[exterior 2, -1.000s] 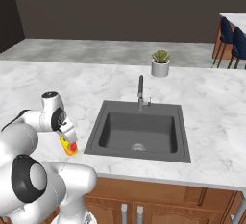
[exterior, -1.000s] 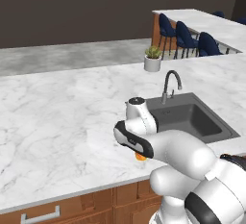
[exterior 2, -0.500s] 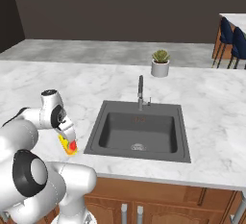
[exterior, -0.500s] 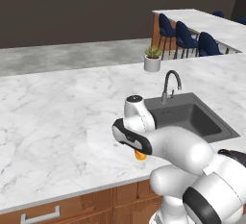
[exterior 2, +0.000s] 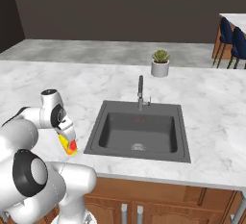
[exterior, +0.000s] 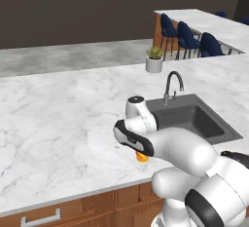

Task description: Pick the cup and bowl from the counter and place them on the counter next to the sink.

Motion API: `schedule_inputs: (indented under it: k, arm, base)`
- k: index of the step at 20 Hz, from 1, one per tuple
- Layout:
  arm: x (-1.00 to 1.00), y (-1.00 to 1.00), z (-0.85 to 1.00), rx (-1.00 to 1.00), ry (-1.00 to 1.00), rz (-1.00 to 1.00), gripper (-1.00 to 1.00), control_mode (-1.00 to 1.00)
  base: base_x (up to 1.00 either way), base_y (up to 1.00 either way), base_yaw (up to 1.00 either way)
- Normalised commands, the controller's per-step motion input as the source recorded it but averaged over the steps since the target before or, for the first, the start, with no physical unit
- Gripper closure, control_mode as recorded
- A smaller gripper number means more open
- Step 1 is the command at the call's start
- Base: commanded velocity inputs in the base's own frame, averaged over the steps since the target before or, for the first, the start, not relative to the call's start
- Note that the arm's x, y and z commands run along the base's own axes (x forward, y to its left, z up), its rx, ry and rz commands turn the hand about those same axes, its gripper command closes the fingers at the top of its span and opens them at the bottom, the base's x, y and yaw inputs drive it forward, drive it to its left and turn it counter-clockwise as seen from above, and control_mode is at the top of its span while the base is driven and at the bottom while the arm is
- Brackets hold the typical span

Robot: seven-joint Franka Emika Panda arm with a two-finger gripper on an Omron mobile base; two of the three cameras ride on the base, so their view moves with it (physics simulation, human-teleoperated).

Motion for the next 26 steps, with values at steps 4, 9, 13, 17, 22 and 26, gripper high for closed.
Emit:
schedule_inputs:
  k: [4,9,13,17,22,26]
  arm:
    - [-0.01,0.0,0.2,0.0,0.0,0.0,-1.0,-1.0]
    - [0.0,0.0,0.49,0.0,0.0,0.0,-1.0,-1.0]
    - [0.0,0.0,0.51,0.0,0.0,0.0,-1.0,-1.0]
    - [-0.04,-0.01,0.32,0.0,0.0,0.0,-1.0,-1.0]
    - [-0.34,-0.38,0.15,0.0,0.05,0.0,-1.0,-1.0]
    - [-0.32,-0.69,0.12,0.0,0.09,0.0,-1.0,-1.0]
  base:
    - [0.0,0.0,0.0]
    - [0.0,0.0,0.0]
    - [0.0,0.0,0.0]
    - [0.0,0.0,0.0]
    - [0.0,0.0,0.0]
    - [0.0,0.0,0.0]
